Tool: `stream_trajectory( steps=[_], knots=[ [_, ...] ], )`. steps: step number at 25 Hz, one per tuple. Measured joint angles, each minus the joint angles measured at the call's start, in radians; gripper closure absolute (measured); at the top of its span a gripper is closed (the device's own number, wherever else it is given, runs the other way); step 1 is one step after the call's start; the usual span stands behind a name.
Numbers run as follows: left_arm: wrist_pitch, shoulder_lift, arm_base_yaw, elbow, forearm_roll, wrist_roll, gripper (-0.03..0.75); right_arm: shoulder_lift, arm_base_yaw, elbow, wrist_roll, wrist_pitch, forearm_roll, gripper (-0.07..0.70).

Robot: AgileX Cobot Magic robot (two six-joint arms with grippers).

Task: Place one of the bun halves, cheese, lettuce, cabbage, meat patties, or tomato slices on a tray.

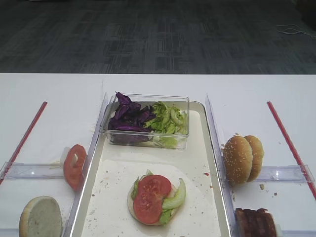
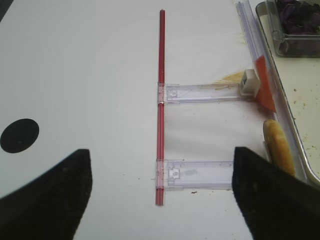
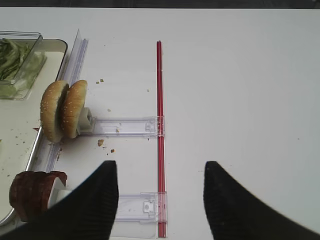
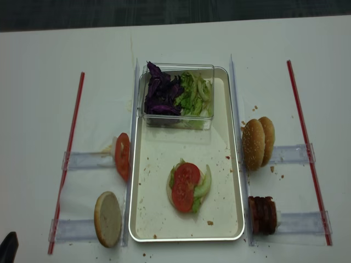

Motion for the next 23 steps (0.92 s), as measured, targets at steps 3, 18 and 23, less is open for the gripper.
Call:
stream_trajectory(
  steps=[3, 18, 23],
  knots=[
    [0.0, 0.0, 0.0, 0.0, 0.0, 0.0, 0.151, 0.0, 0.0, 0.0, 0.0, 0.0, 0.0, 0.202],
    [0.0, 0.0, 0.0, 0.0, 0.0, 0.0, 0.151, 0.0, 0.0, 0.0, 0.0, 0.0, 0.0, 0.202],
    [0.0, 0.0, 0.0, 0.0, 0.0, 0.0, 0.151, 0.0, 0.0, 0.0, 0.0, 0.0, 0.0, 0.202]
  ],
)
